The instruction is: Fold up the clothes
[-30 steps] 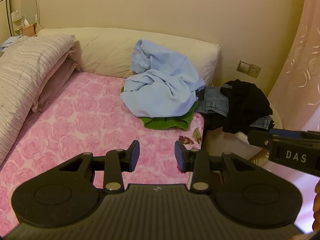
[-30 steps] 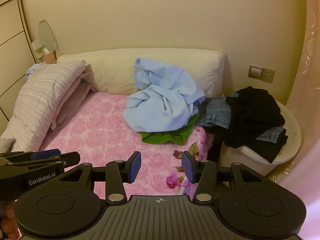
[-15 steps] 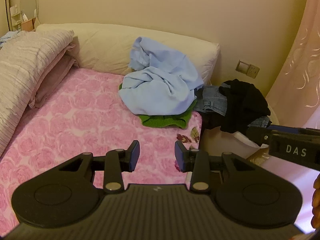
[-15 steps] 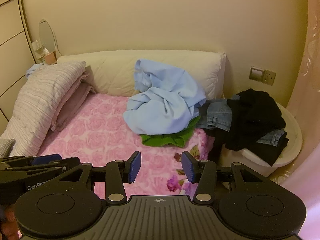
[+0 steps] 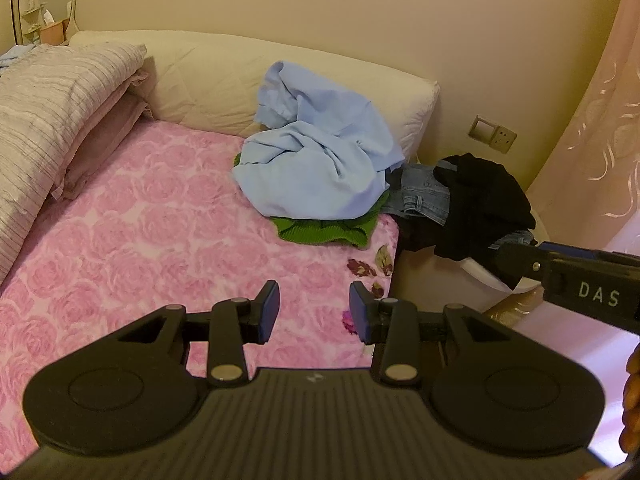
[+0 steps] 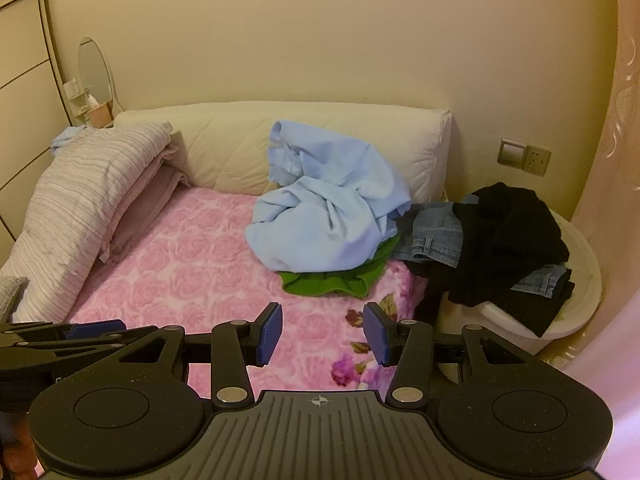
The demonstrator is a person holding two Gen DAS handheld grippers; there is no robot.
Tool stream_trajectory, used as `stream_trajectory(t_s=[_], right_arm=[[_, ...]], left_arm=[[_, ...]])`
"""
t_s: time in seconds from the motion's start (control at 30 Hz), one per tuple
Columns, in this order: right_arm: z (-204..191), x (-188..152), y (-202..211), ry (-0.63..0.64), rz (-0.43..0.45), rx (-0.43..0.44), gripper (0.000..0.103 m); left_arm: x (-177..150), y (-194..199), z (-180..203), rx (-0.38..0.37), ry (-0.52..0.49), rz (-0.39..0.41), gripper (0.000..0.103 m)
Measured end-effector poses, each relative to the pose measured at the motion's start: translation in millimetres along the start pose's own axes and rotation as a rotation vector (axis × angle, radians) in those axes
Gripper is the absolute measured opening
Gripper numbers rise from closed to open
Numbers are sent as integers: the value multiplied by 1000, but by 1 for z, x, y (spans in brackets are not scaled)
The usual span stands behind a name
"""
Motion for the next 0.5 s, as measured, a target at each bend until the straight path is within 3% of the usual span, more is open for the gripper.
stream_trajectory(t_s=[0.5], right_arm=[[7, 4, -2, 1, -2, -26, 49]], left_arm=[[5, -10, -2, 12, 18, -7, 35]])
Point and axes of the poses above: each gripper's, at about its wrist camera, not at the fingertips, and y roughly against the way its jaws point, z to its right, x to its top, the point moved 7 cm from there along -y, roughly the way its jaws point, and after that the axes turned 13 degrees about z, right-handed, at the moved point
